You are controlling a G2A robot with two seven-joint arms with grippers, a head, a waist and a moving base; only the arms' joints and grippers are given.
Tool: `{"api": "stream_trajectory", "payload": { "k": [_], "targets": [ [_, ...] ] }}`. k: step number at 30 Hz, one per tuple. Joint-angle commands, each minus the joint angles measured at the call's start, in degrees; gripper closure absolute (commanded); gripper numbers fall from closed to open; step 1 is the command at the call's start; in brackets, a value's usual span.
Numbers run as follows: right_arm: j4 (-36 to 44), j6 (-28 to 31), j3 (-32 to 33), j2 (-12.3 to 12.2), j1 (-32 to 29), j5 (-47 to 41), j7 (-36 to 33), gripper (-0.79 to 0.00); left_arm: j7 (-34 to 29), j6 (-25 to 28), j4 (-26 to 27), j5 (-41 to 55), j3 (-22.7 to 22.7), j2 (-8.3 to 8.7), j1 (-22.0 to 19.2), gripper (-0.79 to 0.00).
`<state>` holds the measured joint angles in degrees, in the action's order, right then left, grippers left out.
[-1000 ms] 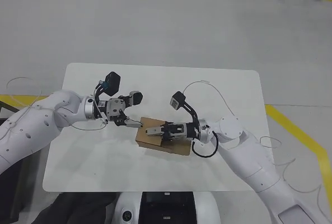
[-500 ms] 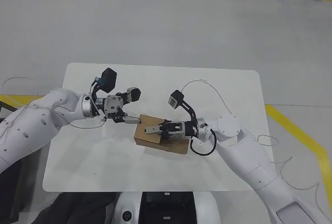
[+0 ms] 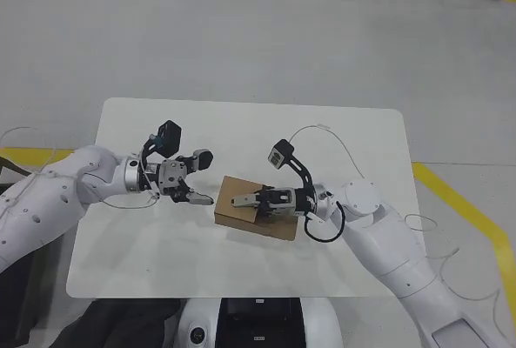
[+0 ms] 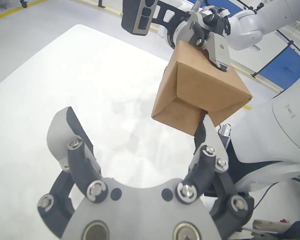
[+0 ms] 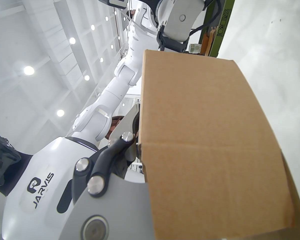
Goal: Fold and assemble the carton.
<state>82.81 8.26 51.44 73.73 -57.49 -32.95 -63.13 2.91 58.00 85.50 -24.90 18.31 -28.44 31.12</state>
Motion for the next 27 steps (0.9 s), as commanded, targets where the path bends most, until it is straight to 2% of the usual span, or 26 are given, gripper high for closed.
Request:
{"api": "stream_trajectory", "payload": {
  "k": [1,18,22,27],
  "targets": [
    [0.00,-0.06,-0.21,0.08,0.11,0.09,0.19,0.000,-0.57,0.00,0.18,0.31,-0.04,-0.35,-0.10,-0.785],
    [-1.25,0.25,-2.33,1.03,1.47,-0.25,0.40,0.000,-3.30,0.00,0.63,2.22,0.85,-2.15,-0.38,-0.785],
    [-1.35,0.49,-1.62,0.94,1.41,-0.74,-0.16,0.000,-3.15,0.00,0.05,2.28,1.38,-2.09,-0.11,-0.785],
    [-1.16,0.54,0.11,0.46,0.51,-0.86,-1.13,0.000,-0.54,0.00,-2.21,3.05,2.83,-1.18,1.09,-0.785]
  ]
}}
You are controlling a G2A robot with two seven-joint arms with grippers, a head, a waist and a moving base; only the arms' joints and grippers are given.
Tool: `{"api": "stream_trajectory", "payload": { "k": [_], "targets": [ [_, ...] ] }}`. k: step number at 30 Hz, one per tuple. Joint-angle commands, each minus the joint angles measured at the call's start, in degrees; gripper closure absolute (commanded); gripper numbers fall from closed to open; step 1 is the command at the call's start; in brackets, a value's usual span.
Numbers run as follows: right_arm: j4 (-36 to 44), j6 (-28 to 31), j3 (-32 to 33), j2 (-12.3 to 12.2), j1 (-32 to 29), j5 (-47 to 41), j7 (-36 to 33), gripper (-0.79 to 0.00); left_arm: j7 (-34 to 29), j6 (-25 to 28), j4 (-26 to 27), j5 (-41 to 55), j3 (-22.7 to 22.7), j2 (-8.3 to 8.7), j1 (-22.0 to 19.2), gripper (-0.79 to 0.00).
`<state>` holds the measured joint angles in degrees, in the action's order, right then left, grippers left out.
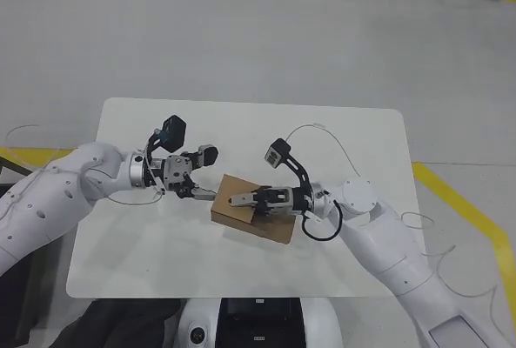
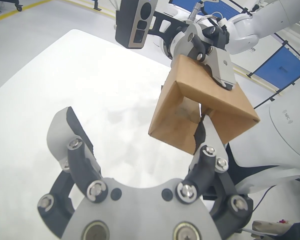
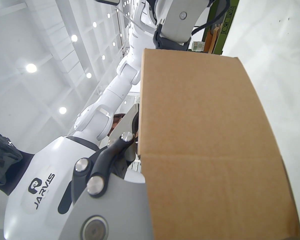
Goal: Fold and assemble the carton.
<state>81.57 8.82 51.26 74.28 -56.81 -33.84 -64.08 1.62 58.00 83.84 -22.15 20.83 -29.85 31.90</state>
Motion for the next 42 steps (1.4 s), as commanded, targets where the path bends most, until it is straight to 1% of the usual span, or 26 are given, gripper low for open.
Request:
{"api": "stream_trajectory", "payload": {
  "k": [1,5,9,13,19,26,34,42],
  "targets": [
    [0.21,-0.06,0.62,-0.20,-0.39,0.06,-0.47,0.000,1.30,0.00,-0.90,0.34,0.65,0.50,0.61,-0.785],
    [0.86,-0.48,1.64,-0.58,-1.21,-0.08,-1.69,0.000,2.69,0.00,-0.73,0.25,1.68,1.54,1.72,-0.785],
    [1.51,-0.44,2.35,-0.85,-1.49,-0.40,-3.63,0.000,2.11,0.00,2.11,-2.11,2.05,2.38,2.15,-0.785],
    [1.68,-0.45,2.96,-0.96,-1.50,-0.26,-2.83,0.000,1.58,0.00,5.09,-5.14,1.68,2.67,2.18,-0.785],
    [1.39,-1.08,2.99,-0.86,-0.82,-1.15,-2.85,0.000,3.52,0.00,6.99,-8.55,0.34,2.46,1.63,-0.785],
    [0.40,-2.09,1.82,-0.45,0.69,-3.06,-4.96,0.000,8.53,0.00,7.28,-12.68,-1.91,2.06,0.24,-0.785],
    [-1.12,-1.77,0.27,0.31,2.57,-4.78,-5.34,0.000,14.19,0.00,7.49,-18.71,-5.92,1.41,-2.39,-0.785],
    [-2.60,-1.79,-0.69,0.84,3.84,-5.99,-6.50,0.000,19.72,0.00,6.45,-22.29,-10.44,1.36,-5.55,-0.785]
  ]
}}
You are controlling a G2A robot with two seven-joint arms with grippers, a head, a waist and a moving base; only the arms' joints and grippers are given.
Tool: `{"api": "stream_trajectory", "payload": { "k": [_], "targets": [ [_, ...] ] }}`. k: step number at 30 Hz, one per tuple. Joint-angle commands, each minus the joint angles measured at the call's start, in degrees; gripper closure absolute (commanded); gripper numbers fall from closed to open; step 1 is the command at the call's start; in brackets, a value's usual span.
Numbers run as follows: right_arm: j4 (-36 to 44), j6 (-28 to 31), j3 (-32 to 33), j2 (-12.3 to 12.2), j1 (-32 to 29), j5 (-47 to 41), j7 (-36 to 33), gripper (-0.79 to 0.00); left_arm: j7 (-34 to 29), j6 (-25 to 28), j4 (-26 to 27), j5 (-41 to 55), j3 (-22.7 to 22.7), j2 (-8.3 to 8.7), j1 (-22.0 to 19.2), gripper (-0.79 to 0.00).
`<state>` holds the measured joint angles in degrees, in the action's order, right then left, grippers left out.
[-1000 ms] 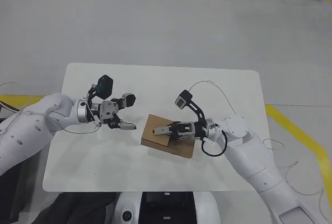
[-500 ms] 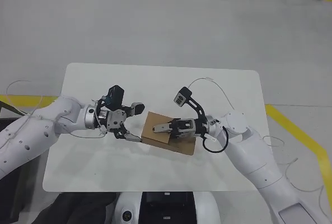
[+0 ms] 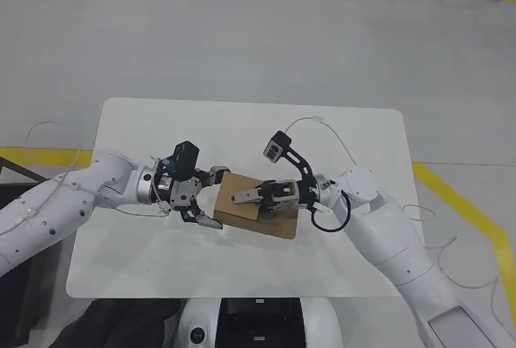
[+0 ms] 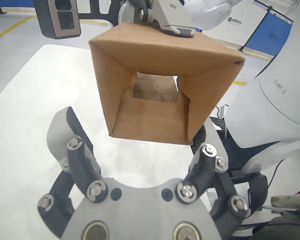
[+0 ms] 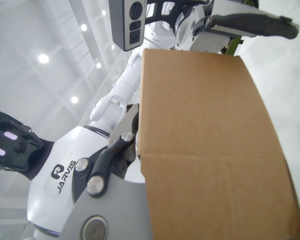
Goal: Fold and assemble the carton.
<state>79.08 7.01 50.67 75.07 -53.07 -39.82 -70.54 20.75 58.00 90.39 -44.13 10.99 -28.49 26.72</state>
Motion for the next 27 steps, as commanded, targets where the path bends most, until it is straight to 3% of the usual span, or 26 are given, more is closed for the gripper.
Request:
{"api": "stream_trajectory", "payload": {
  "k": [1,8,11,17,18,19,20,21,23,27],
  "targets": [
    [-0.22,0.06,-0.25,0.11,0.23,0.07,-0.01,0.000,1.10,0.00,-0.15,-0.65,-1.25,-0.02,-0.79,-0.785],
    [-0.89,-0.20,-1.00,0.51,1.01,-0.15,-0.34,0.000,2.65,0.00,-0.01,-2.51,-1.25,-0.31,-0.55,-0.779],
    [-1.16,-0.14,-1.11,0.63,1.21,-0.20,-0.33,0.000,3.16,0.00,-0.01,-2.87,-1.25,-0.41,-0.51,-0.603],
    [-1.53,-0.32,-0.99,0.76,1.40,-0.18,-0.01,0.000,3.74,0.00,-0.29,-3.26,-1.25,-0.39,-0.44,-0.502],
    [-1.55,-0.32,-0.94,0.77,1.40,-0.21,0.03,-0.071,3.79,0.00,-0.44,-3.05,-1.25,-0.37,-0.41,-0.489],
    [-1.62,-0.39,-0.89,0.78,1.40,-0.17,0.10,-0.256,3.74,0.00,-0.53,-2.90,-1.25,-0.37,-0.40,-0.486],
    [-1.63,-0.41,-0.81,0.79,1.38,-0.19,0.23,-0.372,3.64,0.00,-0.62,-2.70,-1.25,-0.36,-0.38,-0.489],
    [-1.65,-0.41,-0.73,0.79,1.36,-0.12,0.37,-0.582,3.49,0.00,-0.71,-2.46,-1.25,-0.36,-0.38,-0.502],
    [-1.68,-0.34,-0.52,0.79,1.27,-0.22,0.61,-0.785,3.15,0.00,-0.89,-1.89,-1.25,-0.37,-0.37,-0.514],
    [-1.82,-0.06,0.17,0.74,0.95,-0.32,1.42,-0.785,2.36,0.00,-1.43,-0.29,-1.25,-0.42,-0.43,-0.536]
  ]
}}
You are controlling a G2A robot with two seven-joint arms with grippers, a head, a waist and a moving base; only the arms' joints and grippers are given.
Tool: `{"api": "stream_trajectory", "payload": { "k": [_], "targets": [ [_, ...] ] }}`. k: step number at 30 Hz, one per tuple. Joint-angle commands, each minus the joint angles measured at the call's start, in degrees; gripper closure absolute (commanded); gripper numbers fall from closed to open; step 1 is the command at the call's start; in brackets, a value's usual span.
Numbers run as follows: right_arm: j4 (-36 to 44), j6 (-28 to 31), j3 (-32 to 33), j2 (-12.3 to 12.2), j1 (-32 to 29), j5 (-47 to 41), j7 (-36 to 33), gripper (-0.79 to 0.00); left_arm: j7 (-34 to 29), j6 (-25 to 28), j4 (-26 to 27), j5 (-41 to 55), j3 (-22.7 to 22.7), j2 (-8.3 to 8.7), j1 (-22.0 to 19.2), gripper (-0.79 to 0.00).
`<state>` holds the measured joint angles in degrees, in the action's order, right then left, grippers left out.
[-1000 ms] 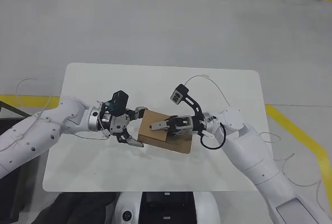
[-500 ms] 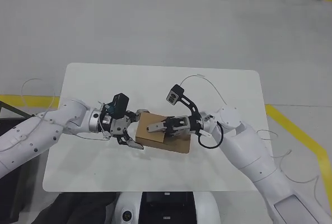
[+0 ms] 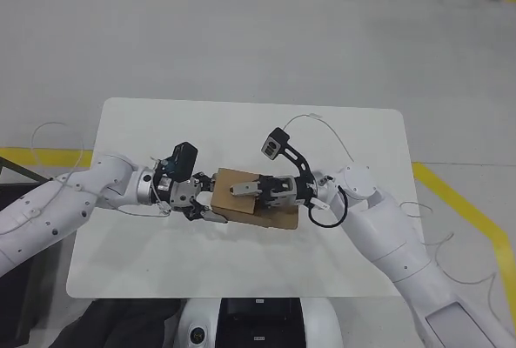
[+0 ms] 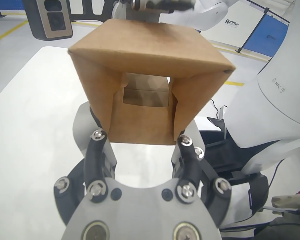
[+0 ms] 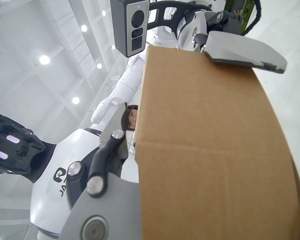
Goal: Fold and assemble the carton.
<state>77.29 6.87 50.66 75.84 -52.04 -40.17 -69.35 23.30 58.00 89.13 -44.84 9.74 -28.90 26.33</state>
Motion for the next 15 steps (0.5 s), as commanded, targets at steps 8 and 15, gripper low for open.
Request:
{"api": "stream_trajectory", "payload": {
  "k": [8,15],
  "targets": [
    [2.35,1.81,4.03,-1.28,-3.25,5.67,4.94,-0.785,-0.93,0.00,-1.80,4.42,0.00,-0.02,-0.46,-0.511],
    [8.41,1.42,8.86,-2.97,-8.34,11.98,10.20,-0.142,-0.38,0.00,-2.55,5.31,0.00,0.27,-0.63,-0.496]
  ]
}}
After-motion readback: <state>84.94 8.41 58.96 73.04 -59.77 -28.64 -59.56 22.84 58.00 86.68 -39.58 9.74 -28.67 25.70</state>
